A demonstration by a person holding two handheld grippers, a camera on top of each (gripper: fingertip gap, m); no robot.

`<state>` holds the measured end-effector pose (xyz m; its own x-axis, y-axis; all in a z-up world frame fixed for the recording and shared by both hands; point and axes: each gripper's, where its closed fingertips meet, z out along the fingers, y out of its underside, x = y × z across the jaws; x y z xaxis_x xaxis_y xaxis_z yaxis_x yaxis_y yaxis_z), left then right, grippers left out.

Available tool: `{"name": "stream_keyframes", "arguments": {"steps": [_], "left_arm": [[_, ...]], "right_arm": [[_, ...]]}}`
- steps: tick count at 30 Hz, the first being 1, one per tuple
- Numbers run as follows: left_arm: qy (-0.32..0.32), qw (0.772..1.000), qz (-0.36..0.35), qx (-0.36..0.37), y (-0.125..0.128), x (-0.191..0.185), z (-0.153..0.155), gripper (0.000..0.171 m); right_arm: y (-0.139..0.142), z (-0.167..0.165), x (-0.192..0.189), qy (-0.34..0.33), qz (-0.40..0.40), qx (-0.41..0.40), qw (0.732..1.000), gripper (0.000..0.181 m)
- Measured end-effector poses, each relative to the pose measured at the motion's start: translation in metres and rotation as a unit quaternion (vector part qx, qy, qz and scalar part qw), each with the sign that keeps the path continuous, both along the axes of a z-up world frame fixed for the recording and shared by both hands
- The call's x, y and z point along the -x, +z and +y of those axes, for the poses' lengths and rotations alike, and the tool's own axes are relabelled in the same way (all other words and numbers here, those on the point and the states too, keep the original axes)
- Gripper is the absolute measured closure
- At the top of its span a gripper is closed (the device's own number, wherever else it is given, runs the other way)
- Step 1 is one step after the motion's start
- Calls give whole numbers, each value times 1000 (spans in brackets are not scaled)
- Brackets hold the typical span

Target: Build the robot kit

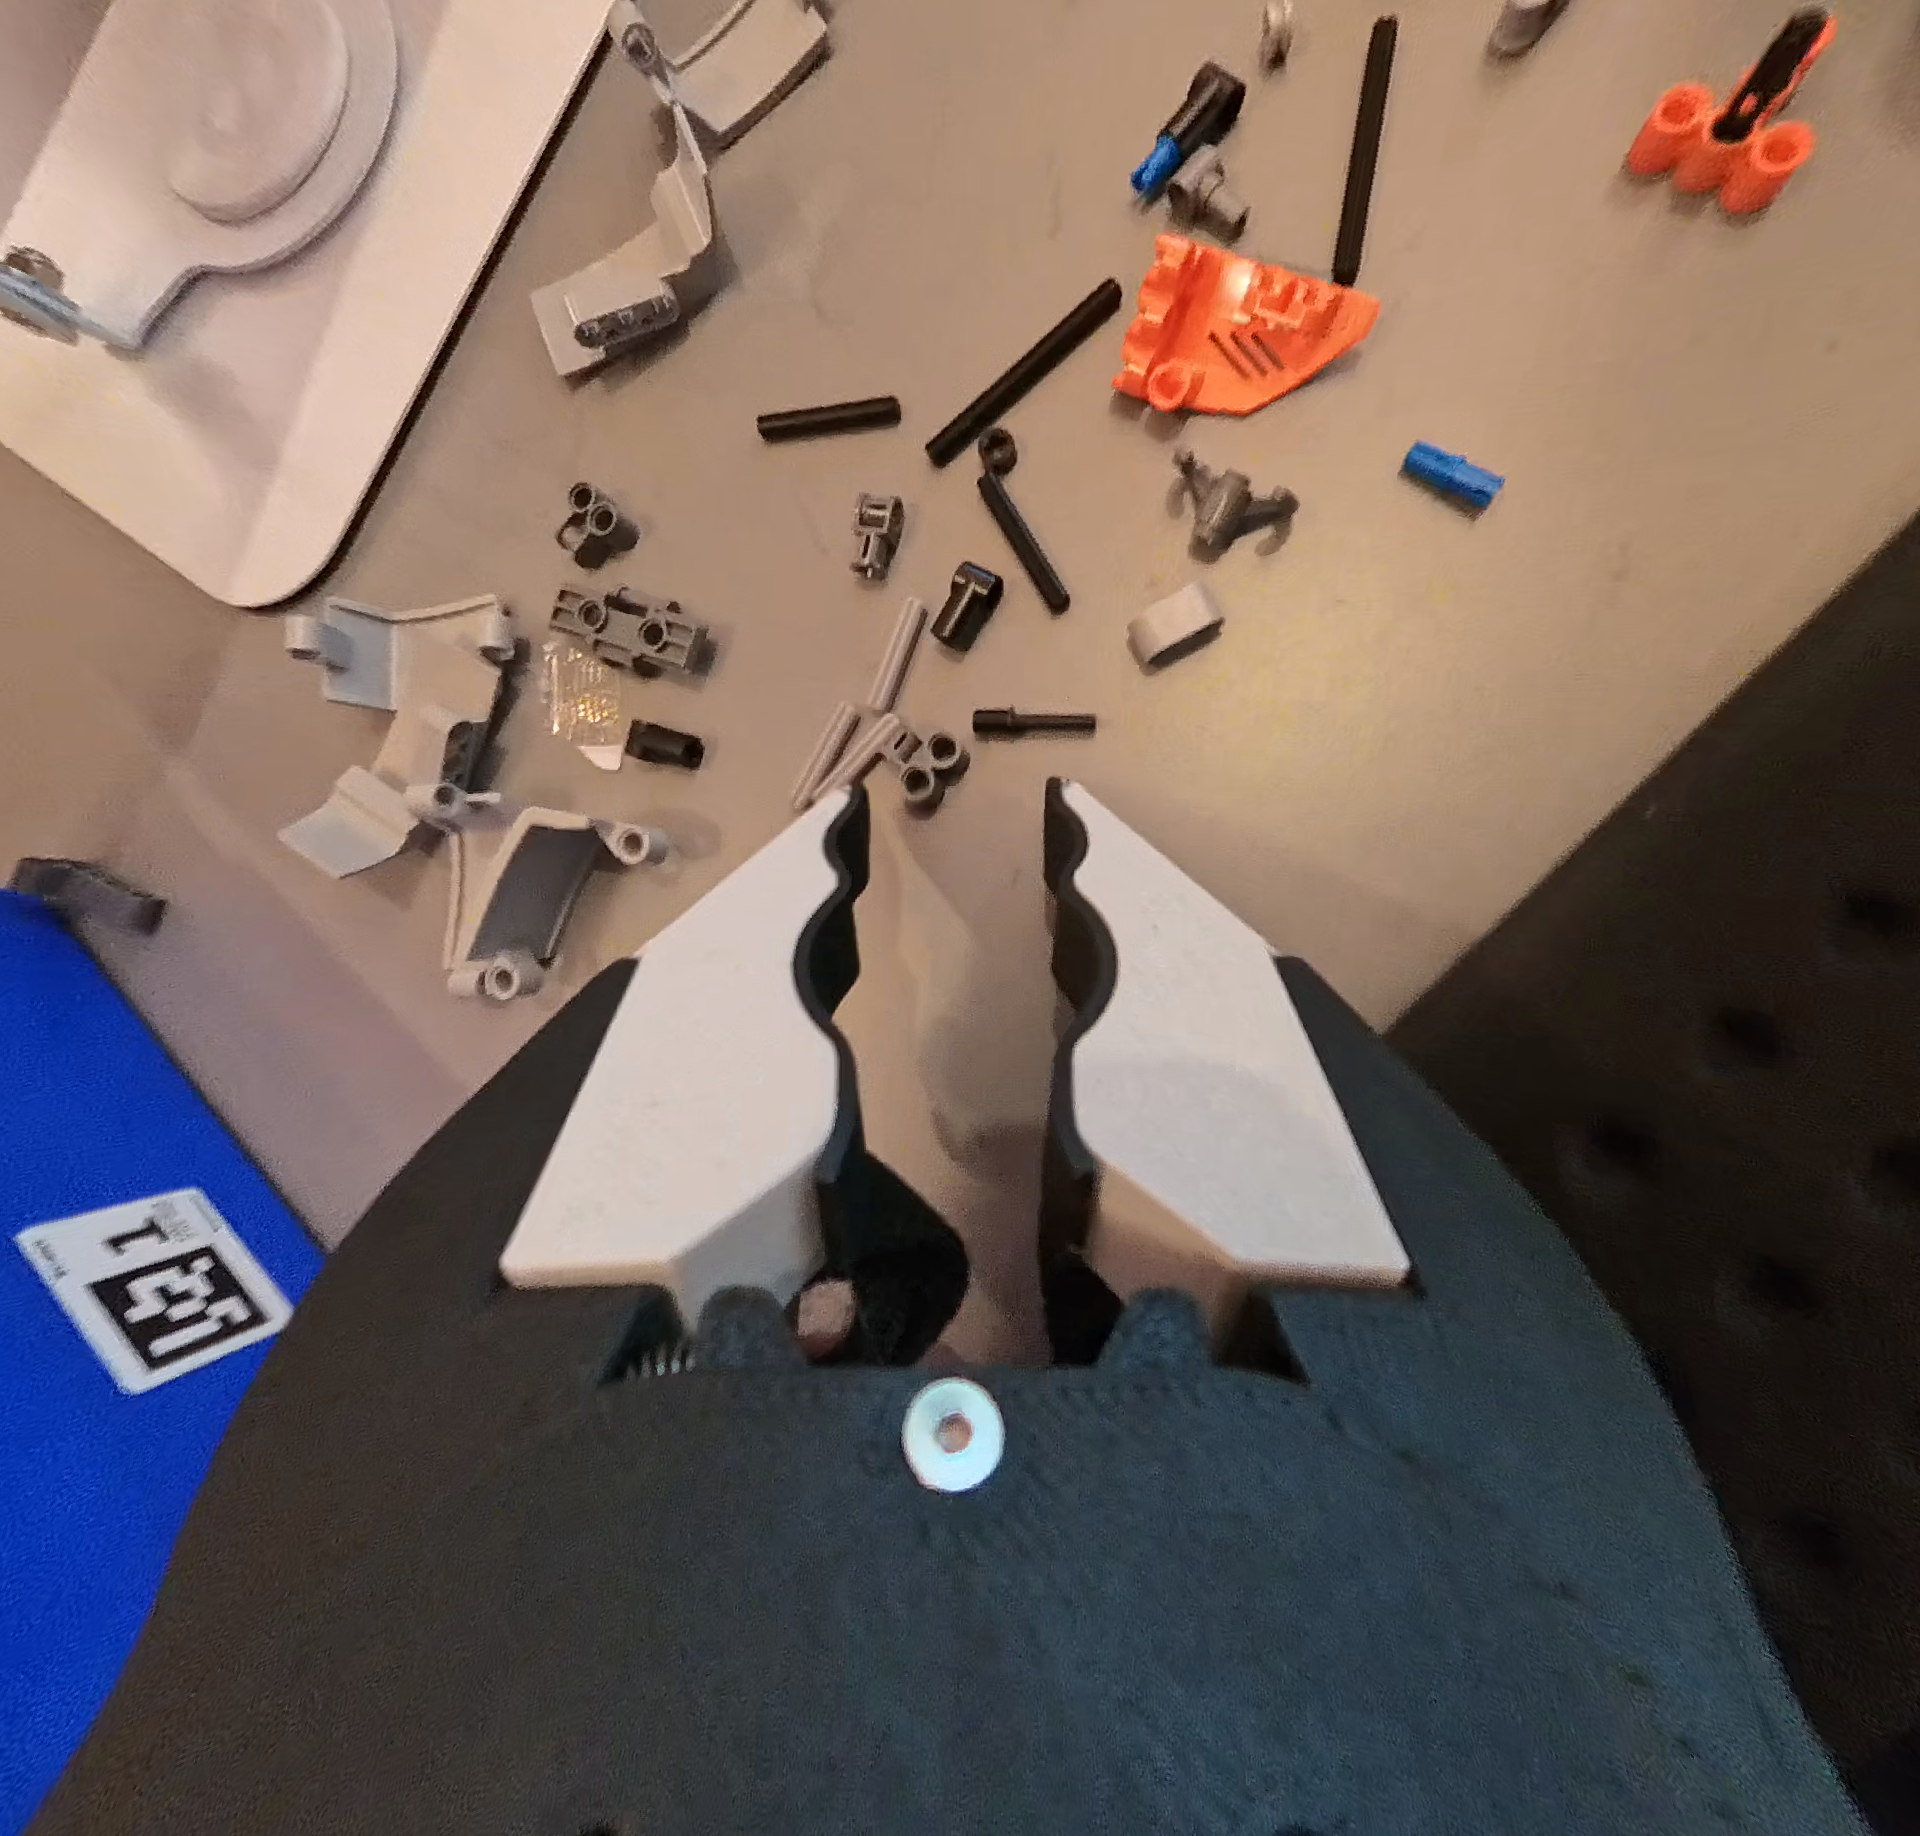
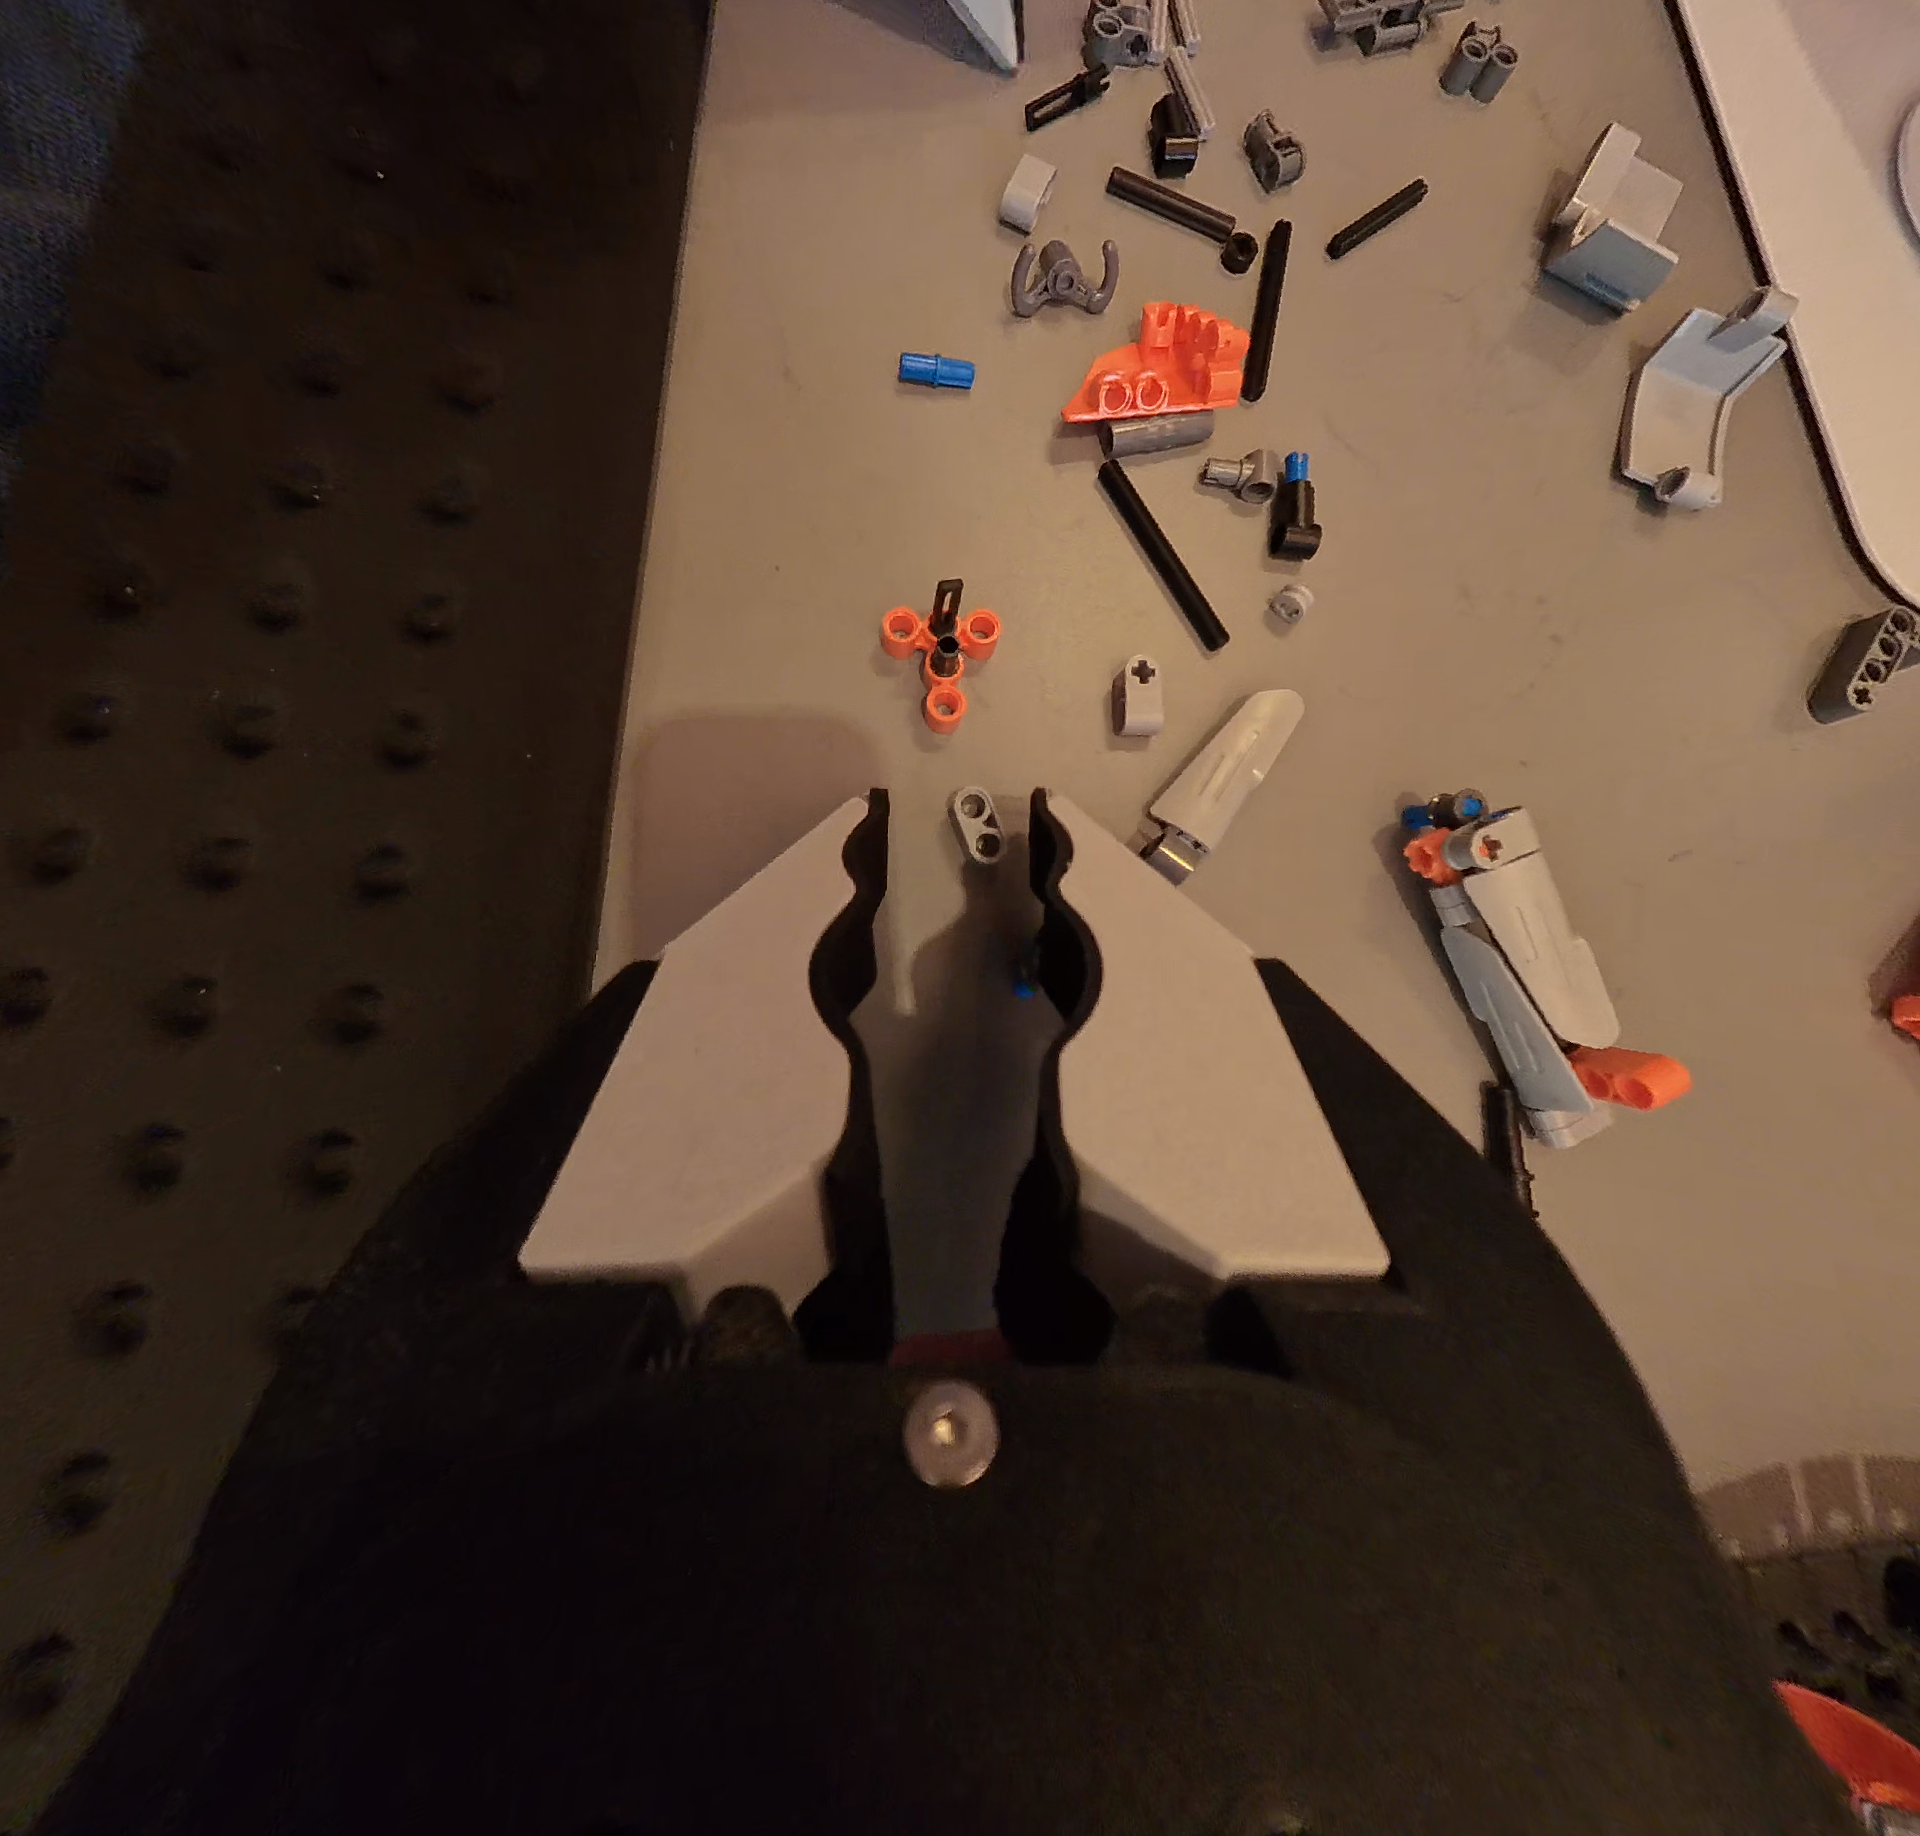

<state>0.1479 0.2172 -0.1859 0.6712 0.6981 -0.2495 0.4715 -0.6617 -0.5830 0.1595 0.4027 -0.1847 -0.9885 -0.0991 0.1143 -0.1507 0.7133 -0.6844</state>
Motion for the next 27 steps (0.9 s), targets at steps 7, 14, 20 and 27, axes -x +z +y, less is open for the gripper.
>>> {"name": "stream_keyframes", "arguments": {"steps": [7, 14, 20, 27], "left_arm": [[-51, 997, -31, -48, -3, -4, 28, 151], [-69, 996, -3, -58, 25, -12, 24, 137], [-93, 992, 55, -64, 76, -29, 18, 138], [-66, 993, 94, -35, 116, -35, -24, 142]], "right_arm": [[2, 0, 2, -3, -3, 8, 1000, 156], [12, 0, 7, -15, -6, 35, 999, 154], [14, -3, 8, -15, -7, 49, 999, 154], [16, -3, 11, -21, -5, 60, 998, 154]]}}
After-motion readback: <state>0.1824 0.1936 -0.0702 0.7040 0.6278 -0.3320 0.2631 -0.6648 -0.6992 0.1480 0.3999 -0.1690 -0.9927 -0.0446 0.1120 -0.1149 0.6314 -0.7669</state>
